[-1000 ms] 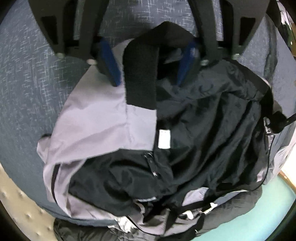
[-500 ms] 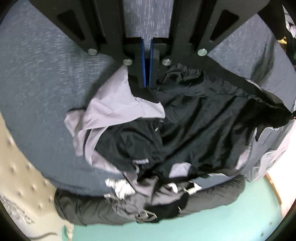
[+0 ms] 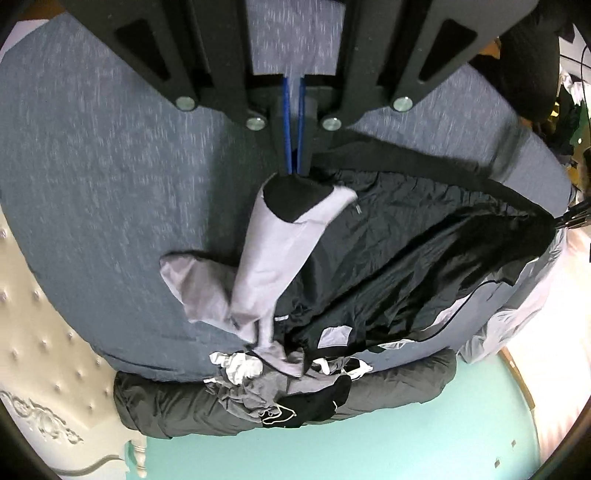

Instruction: Fold clothes

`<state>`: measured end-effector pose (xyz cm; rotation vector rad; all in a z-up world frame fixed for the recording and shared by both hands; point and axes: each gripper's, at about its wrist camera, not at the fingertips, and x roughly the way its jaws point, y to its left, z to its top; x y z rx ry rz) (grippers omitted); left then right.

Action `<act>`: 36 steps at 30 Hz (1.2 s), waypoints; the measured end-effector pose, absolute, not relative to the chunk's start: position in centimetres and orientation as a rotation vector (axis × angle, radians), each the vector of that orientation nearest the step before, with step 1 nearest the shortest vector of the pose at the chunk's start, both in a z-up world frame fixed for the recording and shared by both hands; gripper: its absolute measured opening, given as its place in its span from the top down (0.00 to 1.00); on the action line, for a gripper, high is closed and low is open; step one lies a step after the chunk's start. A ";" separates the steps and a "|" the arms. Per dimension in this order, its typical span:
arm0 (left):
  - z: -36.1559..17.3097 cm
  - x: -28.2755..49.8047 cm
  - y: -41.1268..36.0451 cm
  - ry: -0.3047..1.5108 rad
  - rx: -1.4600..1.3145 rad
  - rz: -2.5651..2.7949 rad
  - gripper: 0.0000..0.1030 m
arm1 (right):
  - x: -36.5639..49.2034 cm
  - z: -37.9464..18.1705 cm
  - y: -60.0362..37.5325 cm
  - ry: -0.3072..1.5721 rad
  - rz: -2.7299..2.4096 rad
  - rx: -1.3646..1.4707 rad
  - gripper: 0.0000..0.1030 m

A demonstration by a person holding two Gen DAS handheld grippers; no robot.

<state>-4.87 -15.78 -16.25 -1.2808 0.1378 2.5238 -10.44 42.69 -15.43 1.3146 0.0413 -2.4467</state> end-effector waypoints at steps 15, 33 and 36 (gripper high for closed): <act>-21.0 -2.6 -16.4 0.126 -1.421 2.467 0.96 | -7.8 -19.2 44.1 0.056 -2.383 1.410 1.00; -20.1 -6.3 -17.8 -0.110 -1.388 2.566 0.95 | -13.1 -19.1 33.7 -0.094 -2.311 1.332 0.54; -20.5 -6.9 -18.3 -0.146 -1.390 2.579 0.95 | -13.9 -19.4 30.0 -0.132 -2.245 1.332 0.52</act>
